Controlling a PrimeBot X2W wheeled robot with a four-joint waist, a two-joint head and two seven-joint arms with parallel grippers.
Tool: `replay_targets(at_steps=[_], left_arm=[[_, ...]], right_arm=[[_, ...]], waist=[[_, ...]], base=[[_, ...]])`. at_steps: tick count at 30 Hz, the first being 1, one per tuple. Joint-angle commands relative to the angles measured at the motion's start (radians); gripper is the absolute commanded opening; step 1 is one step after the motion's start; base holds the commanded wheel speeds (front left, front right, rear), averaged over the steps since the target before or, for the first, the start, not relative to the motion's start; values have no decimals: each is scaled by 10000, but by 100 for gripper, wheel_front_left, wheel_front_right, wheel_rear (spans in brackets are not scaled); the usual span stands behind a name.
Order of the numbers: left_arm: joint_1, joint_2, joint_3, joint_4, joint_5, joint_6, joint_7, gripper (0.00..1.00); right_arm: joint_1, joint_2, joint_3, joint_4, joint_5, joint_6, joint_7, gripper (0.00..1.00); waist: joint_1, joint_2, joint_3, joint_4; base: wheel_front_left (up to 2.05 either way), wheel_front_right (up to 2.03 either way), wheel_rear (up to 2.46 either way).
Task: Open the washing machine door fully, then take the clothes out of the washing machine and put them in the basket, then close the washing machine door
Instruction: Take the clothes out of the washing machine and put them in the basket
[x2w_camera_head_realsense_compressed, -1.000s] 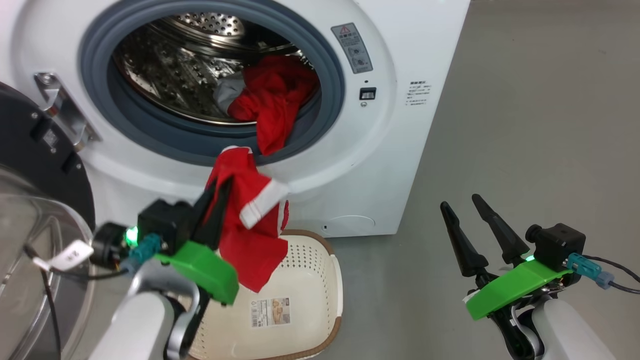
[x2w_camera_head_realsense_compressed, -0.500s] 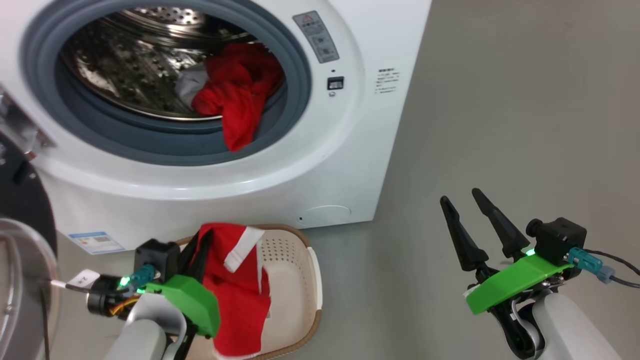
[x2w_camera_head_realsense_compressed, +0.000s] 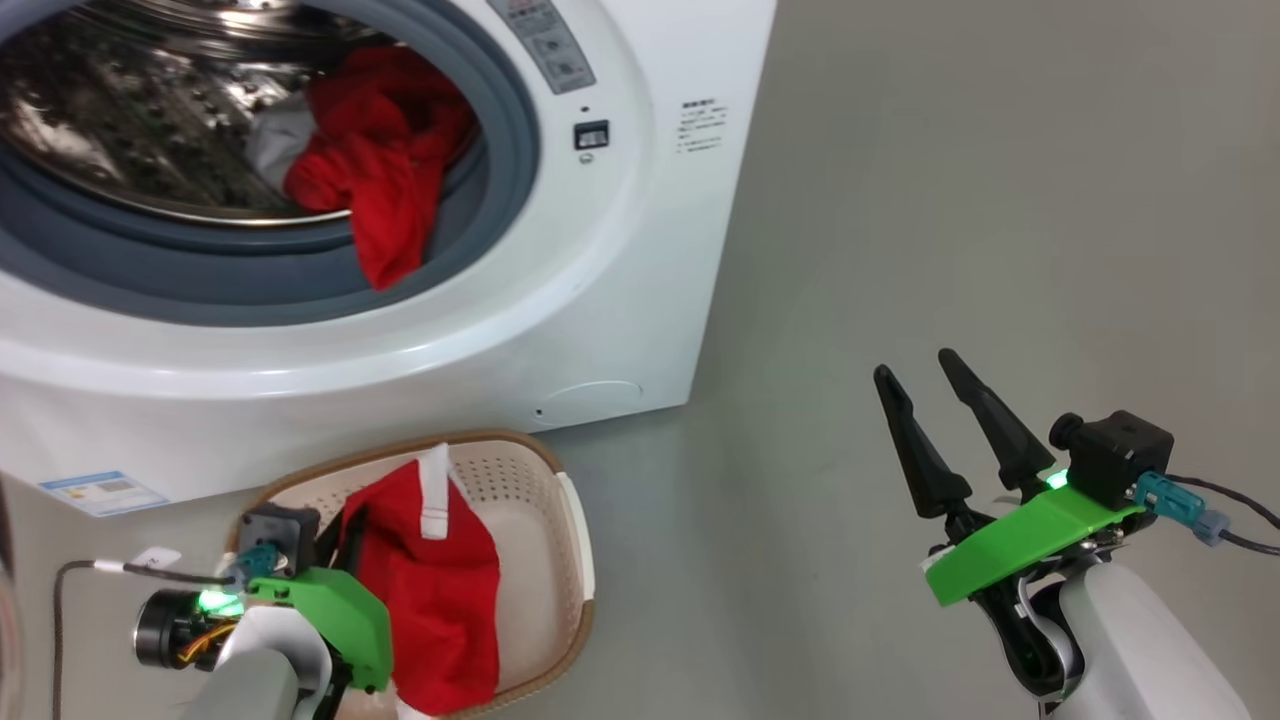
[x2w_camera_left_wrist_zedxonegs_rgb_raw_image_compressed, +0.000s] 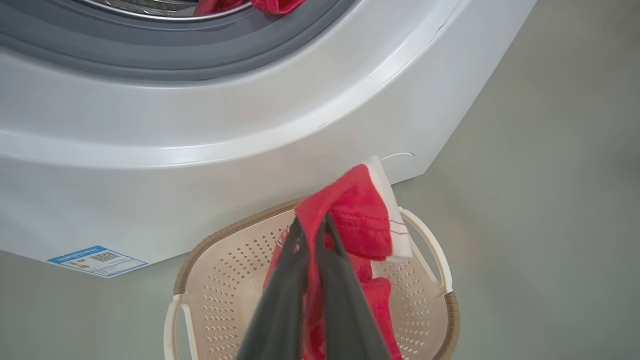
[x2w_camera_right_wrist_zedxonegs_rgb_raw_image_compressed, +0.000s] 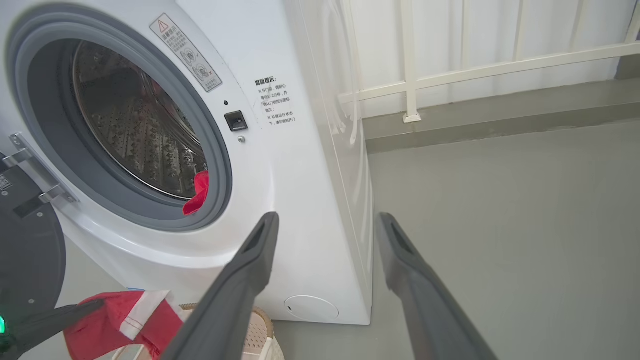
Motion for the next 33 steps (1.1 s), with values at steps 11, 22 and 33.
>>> replay_targets(at_steps=[11,22,33], left_arm=[[-1221,-75,347,2382,-174,-263,-447,0],[-1697,56,598,3560,-554,-341,-452,0],[-1812,48,455,3826,-714,-472,-71,0]], right_arm=[[-378,93,309,-334,42,65,-120,100],[-617,171,332,-476,-10,65,-120,100],[-733,301,246,-597,-76,65,-120,100]], waist=[[0,0,740,-807],[0,0,1590,-1277],[0,0,2153,-1413]], base=[[0,0,0],[0,0,0],[0,0,0]])
